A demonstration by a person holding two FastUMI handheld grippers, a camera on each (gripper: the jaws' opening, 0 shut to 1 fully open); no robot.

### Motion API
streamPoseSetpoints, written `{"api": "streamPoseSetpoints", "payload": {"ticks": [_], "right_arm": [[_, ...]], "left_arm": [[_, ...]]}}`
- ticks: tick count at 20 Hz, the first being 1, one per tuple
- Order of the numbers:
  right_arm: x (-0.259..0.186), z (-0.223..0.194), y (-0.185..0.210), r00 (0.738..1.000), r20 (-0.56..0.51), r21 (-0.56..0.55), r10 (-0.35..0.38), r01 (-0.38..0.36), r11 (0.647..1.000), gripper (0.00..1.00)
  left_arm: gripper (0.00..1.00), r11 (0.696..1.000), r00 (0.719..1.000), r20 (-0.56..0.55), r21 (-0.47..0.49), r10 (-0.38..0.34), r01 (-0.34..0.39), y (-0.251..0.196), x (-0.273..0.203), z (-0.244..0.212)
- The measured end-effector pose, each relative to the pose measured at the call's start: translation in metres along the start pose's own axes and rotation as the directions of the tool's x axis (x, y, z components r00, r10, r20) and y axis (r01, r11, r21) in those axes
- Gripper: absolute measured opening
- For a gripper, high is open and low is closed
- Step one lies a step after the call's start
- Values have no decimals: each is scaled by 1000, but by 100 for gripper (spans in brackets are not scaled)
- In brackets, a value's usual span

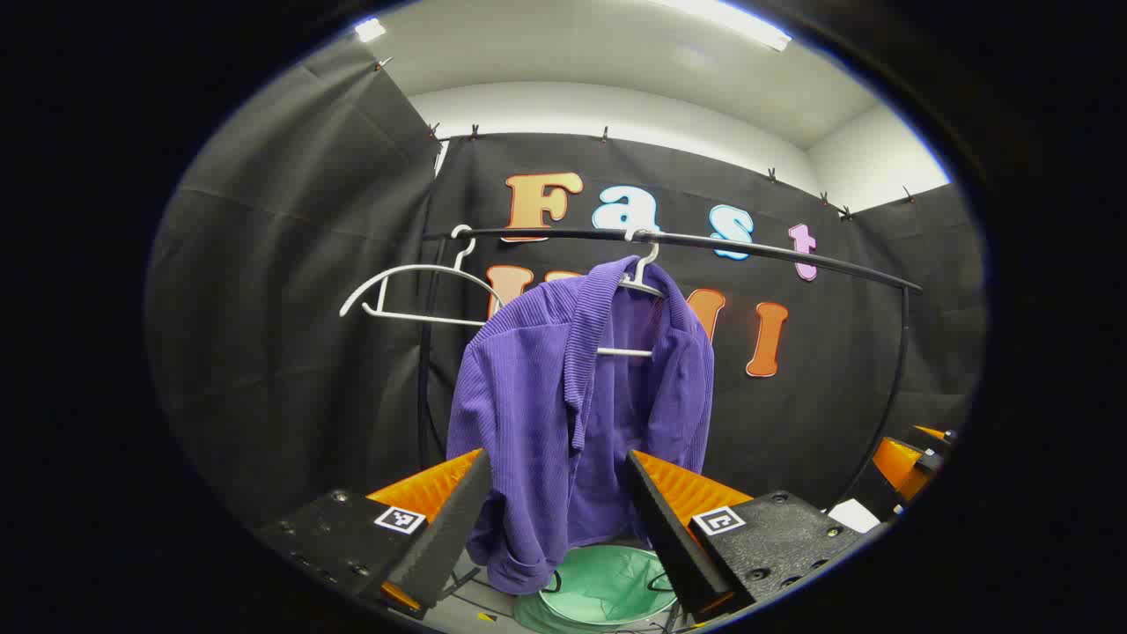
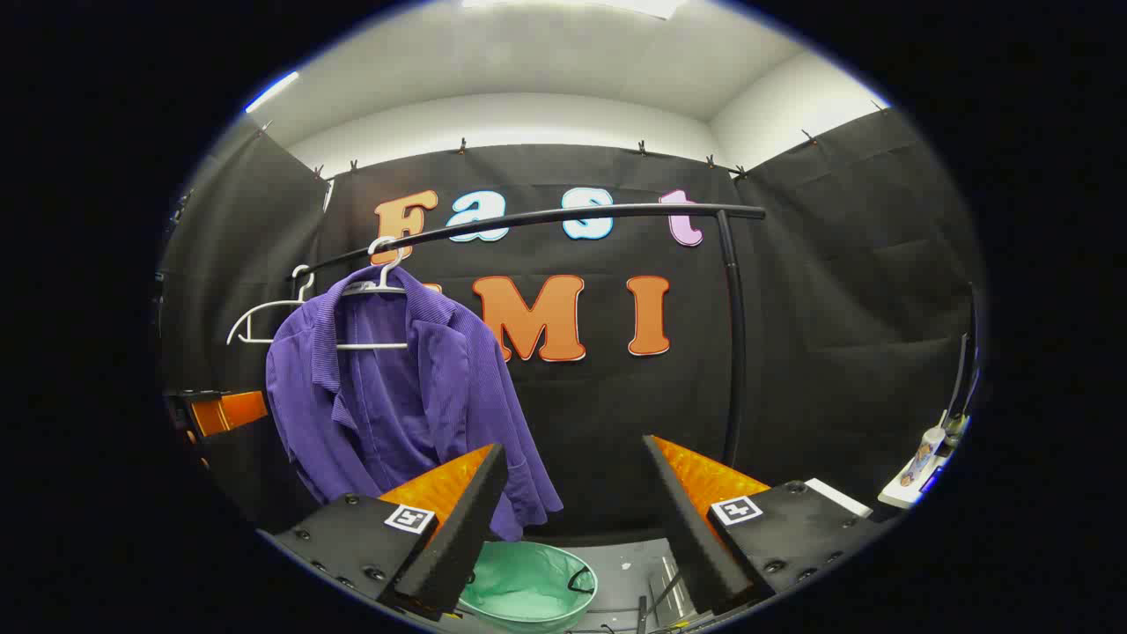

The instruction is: Grasp the clothes on the hanger with both hands and then place them into the laundry hamper below.

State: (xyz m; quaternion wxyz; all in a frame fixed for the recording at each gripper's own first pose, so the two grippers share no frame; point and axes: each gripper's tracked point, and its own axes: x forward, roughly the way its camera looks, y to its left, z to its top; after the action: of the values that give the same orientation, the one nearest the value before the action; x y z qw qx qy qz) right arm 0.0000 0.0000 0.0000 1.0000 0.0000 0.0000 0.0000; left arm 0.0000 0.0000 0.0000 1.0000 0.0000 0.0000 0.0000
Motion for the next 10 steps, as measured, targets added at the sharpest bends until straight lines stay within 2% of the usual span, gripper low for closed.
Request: {"api": "streamPoseSetpoints", "payload": {"ticks": [1,9,10], "right_arm": [[1,-1,0,1000,-2,0,0,0,1000,99],[6,-5,2,1000,-7,8,21,-21,1000,99],[7,-5,4,1000,-6,11,27,-27,1000,99]], "left_arm": [[92,1000,1000,-1,7,3,-3,0,0,0],[92,1000,1000,-1,20,19,-19,-3,2,0],[95,999,1000,-1,25,23,-23,-2,2,1]]}}
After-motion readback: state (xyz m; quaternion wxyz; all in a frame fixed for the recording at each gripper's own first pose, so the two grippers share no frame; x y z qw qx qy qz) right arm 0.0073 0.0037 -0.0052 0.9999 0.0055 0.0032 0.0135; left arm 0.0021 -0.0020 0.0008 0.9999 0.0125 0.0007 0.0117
